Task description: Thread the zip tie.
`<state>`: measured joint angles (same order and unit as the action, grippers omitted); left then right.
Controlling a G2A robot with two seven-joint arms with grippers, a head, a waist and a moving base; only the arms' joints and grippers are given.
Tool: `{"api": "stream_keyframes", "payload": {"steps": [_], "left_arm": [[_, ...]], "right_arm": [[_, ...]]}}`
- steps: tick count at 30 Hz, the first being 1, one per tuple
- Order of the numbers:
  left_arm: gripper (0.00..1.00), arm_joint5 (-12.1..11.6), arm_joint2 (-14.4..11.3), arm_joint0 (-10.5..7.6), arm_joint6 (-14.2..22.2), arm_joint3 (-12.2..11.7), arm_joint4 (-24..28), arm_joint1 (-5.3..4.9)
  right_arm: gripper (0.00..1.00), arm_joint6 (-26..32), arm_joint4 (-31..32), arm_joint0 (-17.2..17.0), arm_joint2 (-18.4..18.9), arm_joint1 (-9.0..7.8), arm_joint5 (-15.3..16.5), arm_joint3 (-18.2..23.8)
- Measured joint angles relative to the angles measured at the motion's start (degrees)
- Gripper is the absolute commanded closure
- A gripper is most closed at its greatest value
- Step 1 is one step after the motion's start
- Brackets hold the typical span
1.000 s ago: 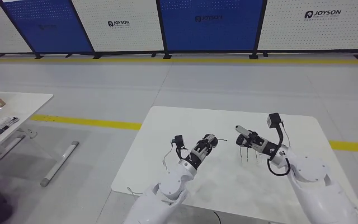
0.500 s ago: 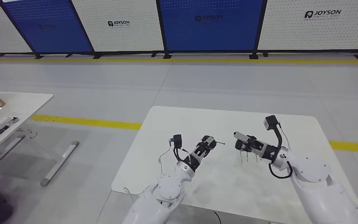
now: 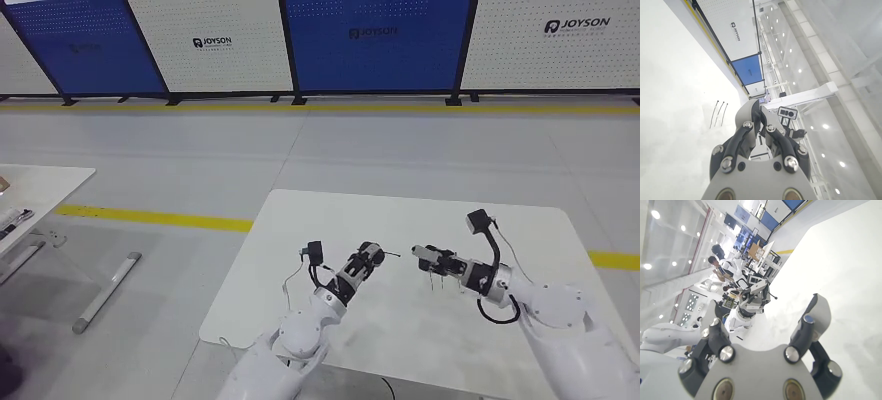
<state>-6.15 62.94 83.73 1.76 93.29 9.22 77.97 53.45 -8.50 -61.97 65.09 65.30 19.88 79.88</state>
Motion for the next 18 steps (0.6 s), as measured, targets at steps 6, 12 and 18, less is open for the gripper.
{"api": "stream_keyframes", "payload": {"steps": [6, 12, 18], "left_arm": [[1.00, 3.07, 1.54, 0.70, 3.12, 2.46, 7.92, -0.12], [1.00, 3.00, 1.51, 0.68, 3.04, 2.41, 7.61, -0.12], [1.00, 5.03, 1.31, -0.18, 4.06, 1.46, 10.07, -0.05]], "right_arm": [[0.00, 2.78, 0.62, 0.91, -0.30, 0.09, -0.42, 0.88], [0.00, 2.70, 0.62, 0.88, -0.30, 0.09, -0.40, 0.88], [0.00, 2.81, 3.91, 0.42, -0.94, 0.03, -0.40, 5.46]]}}
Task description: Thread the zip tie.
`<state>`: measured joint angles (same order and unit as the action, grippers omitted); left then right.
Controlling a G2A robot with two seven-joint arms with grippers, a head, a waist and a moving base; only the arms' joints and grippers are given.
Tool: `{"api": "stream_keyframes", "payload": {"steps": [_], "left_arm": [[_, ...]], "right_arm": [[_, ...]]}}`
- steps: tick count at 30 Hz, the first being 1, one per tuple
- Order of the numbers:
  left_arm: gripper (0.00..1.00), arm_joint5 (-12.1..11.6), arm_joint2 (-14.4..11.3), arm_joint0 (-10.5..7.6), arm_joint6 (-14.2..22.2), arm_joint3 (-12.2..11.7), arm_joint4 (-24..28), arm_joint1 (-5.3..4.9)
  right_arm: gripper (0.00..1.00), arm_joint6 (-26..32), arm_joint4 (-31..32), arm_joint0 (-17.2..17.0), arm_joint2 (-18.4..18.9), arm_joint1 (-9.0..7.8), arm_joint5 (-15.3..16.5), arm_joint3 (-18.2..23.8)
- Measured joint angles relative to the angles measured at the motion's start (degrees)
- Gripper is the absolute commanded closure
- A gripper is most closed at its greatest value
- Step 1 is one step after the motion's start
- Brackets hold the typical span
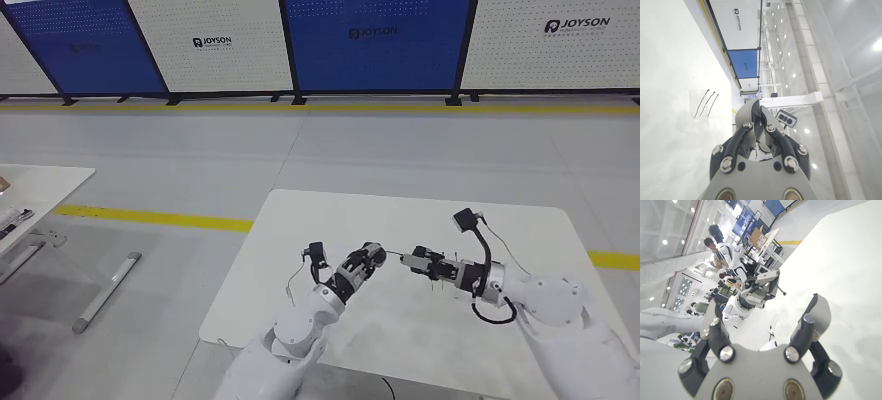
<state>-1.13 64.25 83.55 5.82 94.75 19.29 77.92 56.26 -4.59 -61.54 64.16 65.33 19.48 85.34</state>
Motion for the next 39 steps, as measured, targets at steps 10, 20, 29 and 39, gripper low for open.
{"api": "stream_keyframes", "payload": {"steps": [10, 20, 29, 39], "left_arm": [[1.00, 1.02, 0.27, -0.27, 0.50, -0.09, 1.14, -0.03], [1.00, 2.62, 2.54, 0.58, 5.81, 1.47, 7.90, -0.49], [1.00, 2.32, 2.24, 0.45, 5.31, 1.19, 7.94, -0.49], [1.00, 2.11, 2.13, 0.40, 5.70, 1.03, 8.57, -0.71]], "right_arm": [[0.00, -0.90, 1.42, -0.66, 0.19, -0.08, -0.05, 0.45], [0.00, -1.51, 1.74, -0.69, -0.45, -0.08, 0.00, 0.71], [0.00, -2.82, 1.45, -1.54, -0.28, -0.18, -0.09, 0.85], [0.81, -2.64, 0.66, -1.64, -0.09, -0.40, 0.00, 0.38]]}}
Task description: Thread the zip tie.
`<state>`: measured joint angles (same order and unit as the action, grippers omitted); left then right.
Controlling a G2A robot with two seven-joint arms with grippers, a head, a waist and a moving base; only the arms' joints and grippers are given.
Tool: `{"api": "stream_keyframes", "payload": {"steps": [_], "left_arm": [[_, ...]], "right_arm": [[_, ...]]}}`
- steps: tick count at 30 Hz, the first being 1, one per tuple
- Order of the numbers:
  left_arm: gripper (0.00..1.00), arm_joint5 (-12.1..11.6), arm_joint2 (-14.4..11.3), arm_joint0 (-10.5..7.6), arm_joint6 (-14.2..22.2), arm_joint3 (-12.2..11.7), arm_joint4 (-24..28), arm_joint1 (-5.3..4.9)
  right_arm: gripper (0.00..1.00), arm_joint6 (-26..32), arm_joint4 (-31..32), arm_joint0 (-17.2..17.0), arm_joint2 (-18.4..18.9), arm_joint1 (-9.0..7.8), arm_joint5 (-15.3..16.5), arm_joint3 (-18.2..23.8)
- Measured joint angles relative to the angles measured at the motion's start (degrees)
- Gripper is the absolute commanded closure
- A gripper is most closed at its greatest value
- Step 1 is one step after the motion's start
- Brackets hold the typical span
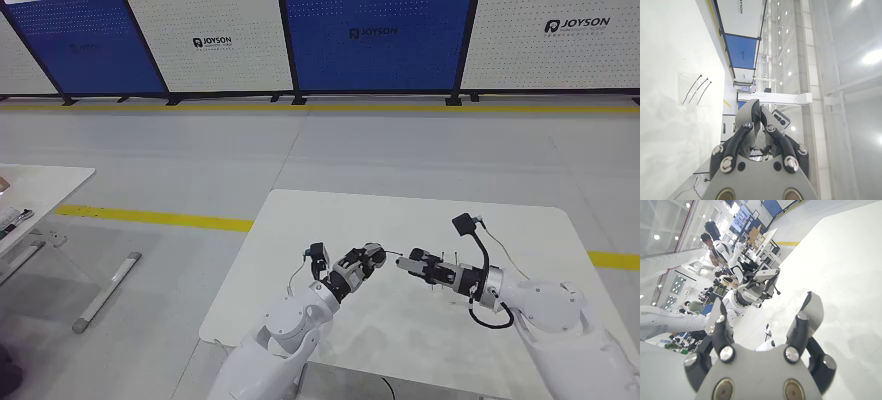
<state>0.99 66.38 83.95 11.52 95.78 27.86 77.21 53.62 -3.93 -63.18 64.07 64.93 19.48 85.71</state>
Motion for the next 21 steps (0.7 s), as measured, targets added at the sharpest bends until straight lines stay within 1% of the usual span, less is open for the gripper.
{"api": "stream_keyframes", "payload": {"steps": [1, 3, 4, 5, 7, 8, 9, 10, 11, 14, 21], "left_arm": [[1.00, 0.17, -0.07, 0.02, 0.45, 0.04, 0.32, -0.02], [1.00, 0.86, 0.03, -0.03, 2.01, 0.05, 1.33, -0.13], [1.00, 1.00, 0.16, -0.06, 2.35, 0.04, 1.50, -0.19], [1.00, 1.04, 0.23, -0.05, 2.56, 0.07, 1.61, -0.23], [1.00, 1.05, 0.33, 0.03, 2.92, 0.15, 1.85, -0.32], [1.00, 0.99, 0.34, 0.08, 3.03, 0.22, 1.82, -0.36], [1.00, 0.94, 0.31, 0.14, 3.17, 0.26, 1.75, -0.40], [1.00, 0.89, 0.29, 0.19, 3.28, 0.29, 1.68, -0.44], [1.00, 0.84, 0.26, 0.25, 3.35, 0.32, 1.62, -0.47], [1.00, 0.70, 0.14, 0.37, 3.38, 0.39, 1.46, -0.56], [1.00, 0.25, -0.11, 0.45, 2.87, 0.45, 1.12, -0.72]], "right_arm": [[0.80, 0.01, 0.00, 0.03, -0.04, -0.01, -0.01, -0.07], [0.82, 0.05, -0.07, 0.14, -0.13, -0.03, -0.12, -0.25], [0.78, 0.05, -0.12, 0.19, -0.17, -0.03, -0.16, -0.31], [0.81, 0.05, -0.17, 0.23, -0.20, -0.04, -0.20, -0.35], [0.80, 0.00, -0.23, 0.29, -0.27, -0.06, -0.26, -0.41], [0.84, -0.04, -0.25, 0.30, -0.30, -0.07, -0.27, -0.42], [0.85, -0.07, -0.26, 0.30, -0.33, -0.08, -0.28, -0.43], [0.84, -0.09, -0.26, 0.31, -0.35, -0.09, -0.28, -0.44], [0.86, -0.10, -0.26, 0.32, -0.37, -0.10, -0.28, -0.45], [1.00, -0.22, -0.25, 0.32, -0.44, -0.14, -0.29, -0.46], [1.00, -0.58, -0.17, 0.28, -0.56, -0.22, -0.38, -0.36]]}}
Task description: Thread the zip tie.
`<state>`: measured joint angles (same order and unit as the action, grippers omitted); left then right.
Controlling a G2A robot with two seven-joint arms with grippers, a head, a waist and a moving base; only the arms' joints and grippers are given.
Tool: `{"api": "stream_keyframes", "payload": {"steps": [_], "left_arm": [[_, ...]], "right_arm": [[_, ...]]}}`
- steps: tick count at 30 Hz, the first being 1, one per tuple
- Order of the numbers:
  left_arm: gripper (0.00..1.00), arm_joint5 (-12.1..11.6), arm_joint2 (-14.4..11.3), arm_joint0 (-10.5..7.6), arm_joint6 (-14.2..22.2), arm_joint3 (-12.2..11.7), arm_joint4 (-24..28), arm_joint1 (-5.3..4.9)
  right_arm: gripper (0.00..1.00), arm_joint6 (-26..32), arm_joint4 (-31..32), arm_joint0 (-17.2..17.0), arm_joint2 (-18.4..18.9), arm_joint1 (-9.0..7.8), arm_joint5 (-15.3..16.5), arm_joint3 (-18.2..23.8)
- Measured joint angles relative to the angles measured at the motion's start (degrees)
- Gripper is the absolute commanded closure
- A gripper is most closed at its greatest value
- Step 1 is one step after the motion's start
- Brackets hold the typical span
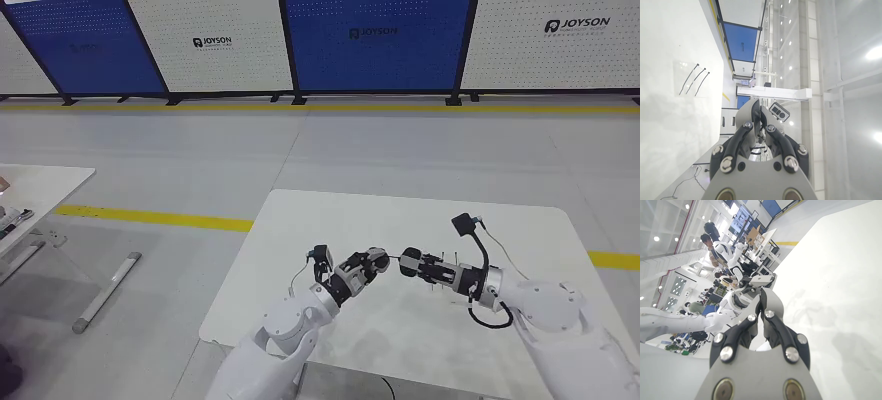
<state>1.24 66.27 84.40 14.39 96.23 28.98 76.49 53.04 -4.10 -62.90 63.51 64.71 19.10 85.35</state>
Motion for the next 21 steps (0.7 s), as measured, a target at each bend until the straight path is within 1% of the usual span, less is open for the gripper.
{"api": "stream_keyframes", "payload": {"steps": [6, 7, 8, 10, 12, 15, 17, 20, 21], "left_arm": [[1.00, -0.48, -0.37, 0.09, -0.46, 0.00, -0.55, -0.12], [0.85, -0.67, -0.45, 0.13, -0.61, 0.07, -0.95, -0.14], [0.73, -0.85, -0.58, 0.19, -0.67, 0.15, -1.49, -0.18], [0.63, -1.12, -0.81, 0.34, -0.80, 0.28, -2.26, -0.24], [0.58, -1.27, -0.89, 0.39, -1.02, 0.36, -2.30, -0.27], [0.59, -1.54, -0.95, 0.37, -1.08, 0.39, -2.18, -0.32], [0.63, -1.73, -1.04, 0.35, -0.78, 0.43, -2.63, -0.40], [0.66, -1.79, -1.10, 0.37, -0.67, 0.44, -2.78, -0.47], [0.70, -1.82, -1.14, 0.38, -0.62, 0.47, -2.76, -0.50]], "right_arm": [[1.00, -0.21, 0.08, -0.08, -0.01, -0.09, -0.08, 0.12], [1.00, -0.25, 0.08, -0.10, -0.01, -0.11, -0.09, 0.14], [1.00, -0.28, 0.09, -0.11, -0.02, -0.12, -0.09, 0.15], [1.00, -0.24, 0.35, -0.09, -0.17, -0.14, -0.26, 0.09], [1.00, -0.30, 0.54, 0.02, -0.37, -0.13, -0.40, 0.06], [1.00, -0.44, 0.55, 0.10, -0.49, -0.13, -0.38, 0.00], [1.00, -0.48, 0.53, 0.11, -0.54, -0.15, -0.38, -0.01], [1.00, -0.54, 0.53, 0.14, -0.55, -0.18, -0.44, 0.04], [1.00, -0.59, 0.54, 0.14, -0.54, -0.20, -0.46, 0.09]]}}
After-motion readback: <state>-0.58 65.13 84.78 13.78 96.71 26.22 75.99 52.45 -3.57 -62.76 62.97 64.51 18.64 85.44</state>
